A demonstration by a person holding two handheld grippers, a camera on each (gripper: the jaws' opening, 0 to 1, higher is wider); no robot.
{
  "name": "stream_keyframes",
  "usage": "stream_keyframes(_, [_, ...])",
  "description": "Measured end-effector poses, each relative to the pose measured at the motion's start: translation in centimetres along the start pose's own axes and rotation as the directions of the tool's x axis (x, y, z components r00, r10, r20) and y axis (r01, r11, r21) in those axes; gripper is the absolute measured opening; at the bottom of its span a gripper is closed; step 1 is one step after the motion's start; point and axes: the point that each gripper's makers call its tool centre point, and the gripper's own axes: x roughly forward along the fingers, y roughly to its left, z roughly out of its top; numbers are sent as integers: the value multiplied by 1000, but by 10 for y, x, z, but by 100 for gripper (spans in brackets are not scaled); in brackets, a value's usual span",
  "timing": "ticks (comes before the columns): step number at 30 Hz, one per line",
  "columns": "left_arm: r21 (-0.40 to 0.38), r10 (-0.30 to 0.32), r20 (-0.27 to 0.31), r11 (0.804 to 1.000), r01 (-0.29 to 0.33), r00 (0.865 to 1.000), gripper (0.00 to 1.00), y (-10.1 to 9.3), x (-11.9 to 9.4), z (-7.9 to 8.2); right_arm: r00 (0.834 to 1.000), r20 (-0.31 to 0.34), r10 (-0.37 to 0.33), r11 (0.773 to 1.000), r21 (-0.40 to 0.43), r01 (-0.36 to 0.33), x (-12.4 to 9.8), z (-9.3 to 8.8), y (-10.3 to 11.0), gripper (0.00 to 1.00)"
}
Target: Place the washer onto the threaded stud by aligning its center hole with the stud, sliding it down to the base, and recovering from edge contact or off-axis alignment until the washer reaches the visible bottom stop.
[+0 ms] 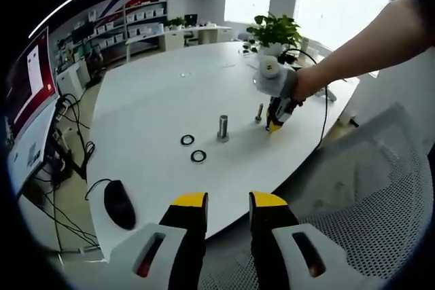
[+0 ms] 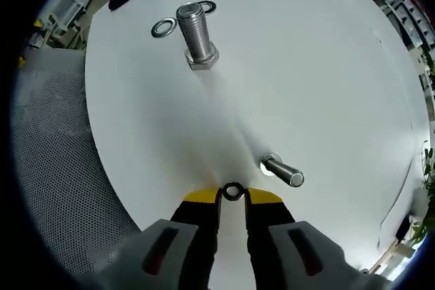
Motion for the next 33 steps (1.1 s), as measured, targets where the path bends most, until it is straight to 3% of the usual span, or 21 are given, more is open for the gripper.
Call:
stream_keyframes(11, [3,-2,7,1000,2,1000,22,-1,-1,1,998,-6,-58,998,-18,58,2,1,-1,16])
stream_keyframes(22, [10,-9,3,1000,9,1000,22,-2,0,0,988,110,-106,994,7,106,0,-2,-2,16])
stream_keyframes(28, [10,-10,0,1000,10,1000,22,-2,0,0,981,171,-94,993,82,81,-3,-2,-2,15])
stream_keyframes(33, [9,-9,-1,1000,9,1000,22,-2,0,0,981,180,-71,992,113,51,-3,-1,-2,14])
